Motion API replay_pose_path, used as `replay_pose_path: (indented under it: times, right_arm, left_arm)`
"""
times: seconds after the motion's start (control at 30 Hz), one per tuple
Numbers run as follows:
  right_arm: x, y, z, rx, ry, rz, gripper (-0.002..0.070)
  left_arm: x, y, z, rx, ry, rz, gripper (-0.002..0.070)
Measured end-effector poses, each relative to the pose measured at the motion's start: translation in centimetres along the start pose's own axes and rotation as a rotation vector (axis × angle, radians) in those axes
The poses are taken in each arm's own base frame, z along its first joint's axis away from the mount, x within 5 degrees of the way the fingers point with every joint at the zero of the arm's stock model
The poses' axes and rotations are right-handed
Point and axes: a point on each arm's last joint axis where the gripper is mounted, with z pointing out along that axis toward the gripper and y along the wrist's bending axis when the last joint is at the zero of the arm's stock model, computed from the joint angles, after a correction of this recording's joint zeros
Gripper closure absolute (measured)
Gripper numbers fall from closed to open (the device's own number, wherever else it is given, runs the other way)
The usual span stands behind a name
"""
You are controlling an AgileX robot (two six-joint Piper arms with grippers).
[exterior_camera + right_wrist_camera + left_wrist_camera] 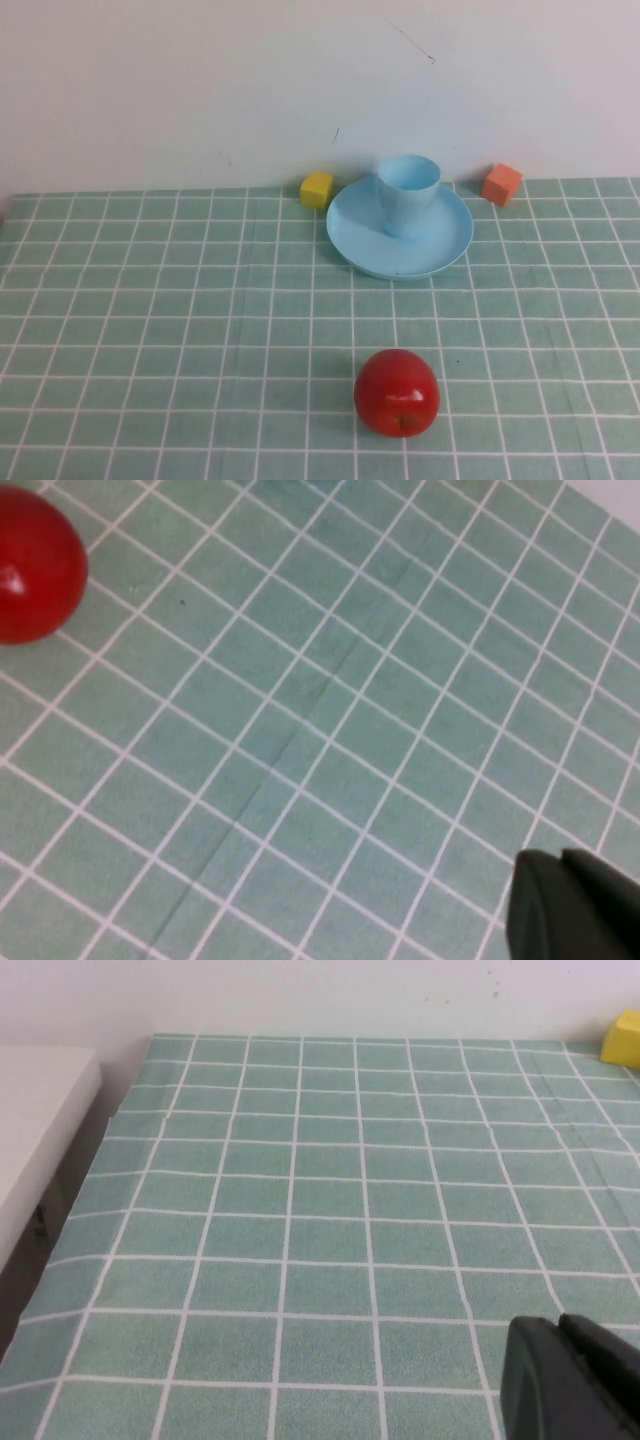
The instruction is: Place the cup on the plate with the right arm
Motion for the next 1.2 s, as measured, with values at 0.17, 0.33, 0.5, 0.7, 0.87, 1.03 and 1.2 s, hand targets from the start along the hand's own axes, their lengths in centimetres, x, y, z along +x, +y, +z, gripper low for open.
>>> replay_pose_path:
  times: [0.17, 0.33, 0.5, 0.7, 0.87, 1.03, 1.2]
  right_arm:
    - [3.8, 1.7, -0.2, 0.019, -0.044, 0.023, 0.0671]
    - [5.8, 2.8, 0.1, 0.014, -0.07, 0.057, 0.0671]
    - [5.9, 3.1, 0.3, 0.012, -0.147, 0.09, 0.0673]
    - [5.7, 3.1, 0.2, 0.013, -0.173, 0.109, 0.0674]
    - [5.7, 3.1, 0.2, 0.012, -0.173, 0.109, 0.0675]
    - [5.7, 3.1, 0.2, 0.012, -0.173, 0.109, 0.0676]
    - [5.7, 3.1, 0.2, 0.011, -0.174, 0.11, 0.0676]
  left_arm:
    - [0.0, 0.0, 0.0, 0.0, 0.0, 0.0, 0.0678]
    - [0.0, 0.0, 0.0, 0.0, 0.0, 0.0, 0.0678]
    - [0.0, 0.0, 0.0, 0.0, 0.0, 0.0, 0.0678]
    - [0.0, 0.0, 0.0, 0.0, 0.0, 0.0, 0.0678]
    - [0.0, 0.0, 0.0, 0.0, 0.0, 0.0, 0.0678]
    - [0.0, 0.0, 0.0, 0.0, 0.0, 0.0, 0.0678]
    - [0.0, 0.0, 0.0, 0.0, 0.0, 0.0, 0.0678]
